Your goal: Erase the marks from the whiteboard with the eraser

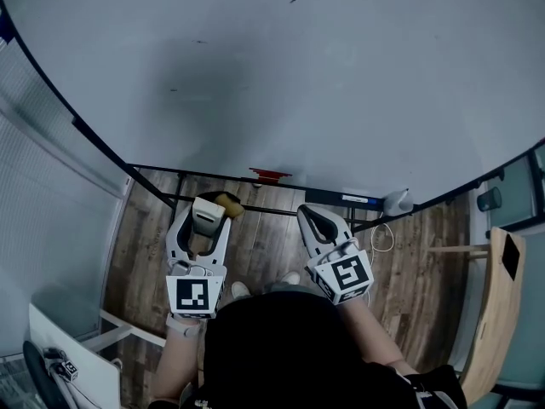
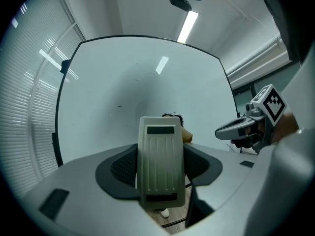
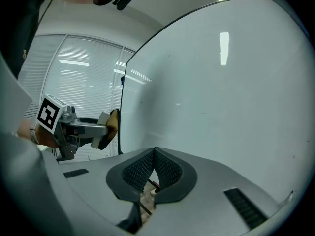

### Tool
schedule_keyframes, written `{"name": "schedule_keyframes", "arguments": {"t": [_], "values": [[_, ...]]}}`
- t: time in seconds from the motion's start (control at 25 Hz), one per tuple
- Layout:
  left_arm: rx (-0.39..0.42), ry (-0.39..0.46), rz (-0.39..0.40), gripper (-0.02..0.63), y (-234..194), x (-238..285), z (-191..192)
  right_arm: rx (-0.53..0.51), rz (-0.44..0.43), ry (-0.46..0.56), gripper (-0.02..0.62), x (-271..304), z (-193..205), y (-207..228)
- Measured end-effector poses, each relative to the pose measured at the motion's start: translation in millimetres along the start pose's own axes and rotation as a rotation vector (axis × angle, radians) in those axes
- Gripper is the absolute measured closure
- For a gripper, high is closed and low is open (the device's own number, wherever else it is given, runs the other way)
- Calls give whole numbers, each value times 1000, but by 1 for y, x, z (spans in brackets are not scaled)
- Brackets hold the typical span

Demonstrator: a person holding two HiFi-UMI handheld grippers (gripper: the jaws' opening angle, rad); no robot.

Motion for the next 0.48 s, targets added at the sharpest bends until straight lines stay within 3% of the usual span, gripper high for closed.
{"name": "schedule_keyframes", "arguments": {"t": [0.16, 0.48], "values": [[-61, 26, -26, 347, 0, 1, 2, -3, 14, 0, 568, -1, 1, 4], [-90, 46, 2, 347, 3, 4, 5, -2, 38, -10, 568, -6, 6, 11]]}}
Point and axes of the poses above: the fingertips, and each gripper's own axes: x forward along the fingers, y to its right, z out of its underside, the point moved 9 cm from there along -x, backward along the fingers, and after that the axes turned 9 degrees about y, right-handed, at the moved point
